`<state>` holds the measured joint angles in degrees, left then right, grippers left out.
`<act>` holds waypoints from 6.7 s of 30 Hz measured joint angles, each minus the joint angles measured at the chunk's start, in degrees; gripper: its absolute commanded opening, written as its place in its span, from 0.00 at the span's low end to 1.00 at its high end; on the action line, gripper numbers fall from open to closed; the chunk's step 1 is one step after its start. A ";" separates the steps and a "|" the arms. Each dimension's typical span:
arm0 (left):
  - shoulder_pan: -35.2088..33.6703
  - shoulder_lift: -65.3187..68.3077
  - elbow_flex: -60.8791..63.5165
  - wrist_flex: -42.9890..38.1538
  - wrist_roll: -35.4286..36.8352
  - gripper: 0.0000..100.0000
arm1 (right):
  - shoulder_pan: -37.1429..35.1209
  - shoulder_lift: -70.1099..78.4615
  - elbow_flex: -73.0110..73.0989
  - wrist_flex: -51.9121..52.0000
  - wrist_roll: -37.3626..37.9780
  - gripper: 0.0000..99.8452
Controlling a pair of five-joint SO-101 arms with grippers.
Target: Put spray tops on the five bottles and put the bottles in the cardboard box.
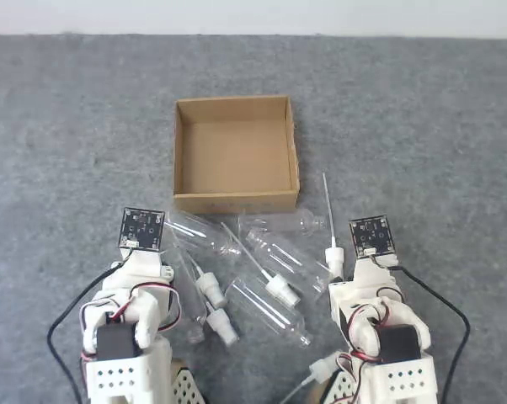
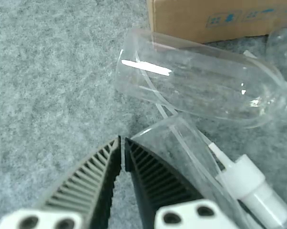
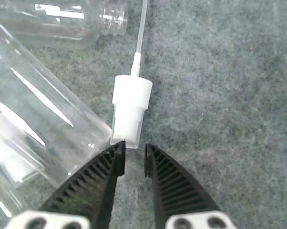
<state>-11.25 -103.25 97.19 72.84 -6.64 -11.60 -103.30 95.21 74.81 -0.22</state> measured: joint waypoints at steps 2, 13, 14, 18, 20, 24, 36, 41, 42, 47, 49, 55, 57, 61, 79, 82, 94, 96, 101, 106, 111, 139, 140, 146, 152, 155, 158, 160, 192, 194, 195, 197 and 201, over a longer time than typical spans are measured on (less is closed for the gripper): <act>0.00 0.00 -0.18 0.00 0.00 0.01 | 0.00 0.00 0.00 0.00 0.00 0.04; 0.00 0.00 -17.05 0.00 0.00 0.01 | 0.00 0.00 0.00 0.00 0.00 0.04; 0.00 0.00 -18.55 0.00 0.00 0.01 | 0.00 0.00 0.00 0.00 0.00 0.04; 0.00 0.00 -23.56 0.00 0.00 0.01 | 0.00 0.00 0.00 0.00 0.00 0.04; 0.09 0.00 -26.20 0.00 0.00 0.01 | 0.00 0.00 0.00 0.00 0.00 0.04; 0.09 -0.09 -30.42 0.00 0.00 0.01 | 0.00 0.00 0.00 0.00 0.00 0.04; 0.09 -0.09 -41.76 0.00 -3.87 0.01 | 0.00 0.00 0.00 0.00 0.00 0.04; 0.09 -0.18 -45.36 0.00 -4.04 0.04 | 0.00 0.00 0.00 0.00 0.00 0.04; 0.09 -0.18 -45.98 0.00 -4.22 0.06 | 0.00 0.00 0.00 0.00 0.00 0.04; 0.09 -0.26 -47.38 0.00 -4.22 0.10 | 0.00 0.00 0.00 0.00 0.00 0.04; 0.09 -0.26 -47.38 0.00 -4.22 0.10 | 0.00 0.00 0.00 0.00 0.00 0.04; 0.09 -0.26 -47.91 0.00 -4.22 0.10 | 0.00 0.00 0.00 0.00 0.00 0.04; 0.09 -0.26 -49.14 0.00 -4.22 0.10 | 0.00 0.00 0.00 0.00 0.00 0.04; 0.09 0.44 -52.66 0.53 -4.22 0.10 | 0.00 0.00 0.00 0.00 0.00 0.04; 0.09 26.81 -77.10 18.37 -4.31 0.11 | 0.00 0.00 0.00 0.00 0.00 0.04; 0.09 28.66 -77.10 19.60 -4.40 0.11 | 0.00 0.00 0.00 0.00 0.00 0.04; 0.09 41.41 -77.10 25.05 -9.76 0.14 | 0.00 0.00 0.00 0.00 0.00 0.04; 0.09 42.81 -77.10 25.14 -11.34 0.17 | 0.00 0.00 0.00 0.00 0.00 0.04; 0.09 45.80 -77.10 25.85 -14.42 0.18 | 0.00 0.00 0.00 0.00 0.00 0.04; 0.09 49.23 -76.31 25.85 -18.55 0.18 | 0.00 0.00 0.00 0.00 0.00 0.04; 0.09 53.19 -71.12 25.85 -25.49 0.18 | 0.00 0.00 0.00 0.00 0.00 0.04; 26.99 61.01 -55.30 25.85 -36.04 0.18 | 0.00 0.00 0.00 0.00 0.00 0.04; 28.22 61.01 -54.59 25.85 -36.04 0.18 | 0.00 0.00 0.00 0.00 0.00 0.04; 30.77 61.01 -53.36 25.85 -36.13 0.18 | 0.00 0.00 0.00 0.00 0.00 0.04; 31.12 61.01 -53.36 25.85 -38.24 0.18 | 0.00 0.00 0.00 0.00 0.00 0.04; 31.12 61.01 -52.57 25.49 -38.51 0.18 | 0.00 0.00 0.00 0.00 0.00 0.04; 31.12 61.01 -49.41 23.03 -38.51 0.18 | 0.00 0.00 0.00 0.00 0.00 0.04; 31.12 61.01 -47.30 20.57 -38.51 0.18 | 0.00 0.00 0.00 0.00 0.00 0.04; 31.12 61.10 -36.48 5.36 -42.46 0.18 | 0.00 0.00 0.00 0.00 0.00 0.04; 31.12 61.10 -36.48 5.19 -42.46 0.18 | 0.00 0.00 0.00 0.00 0.00 0.04; 31.12 61.10 -36.48 5.19 -42.46 0.18 | 0.00 0.00 0.00 0.00 0.00 0.04; 31.12 61.10 -36.48 5.19 -42.46 0.18 | 0.00 0.00 0.00 0.00 0.00 0.04; 31.12 61.10 -36.48 5.19 -42.46 0.18 | 0.00 0.00 0.00 0.00 0.00 0.04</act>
<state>19.87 -42.15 60.70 78.02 -49.10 -11.60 -103.30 95.21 74.81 -0.22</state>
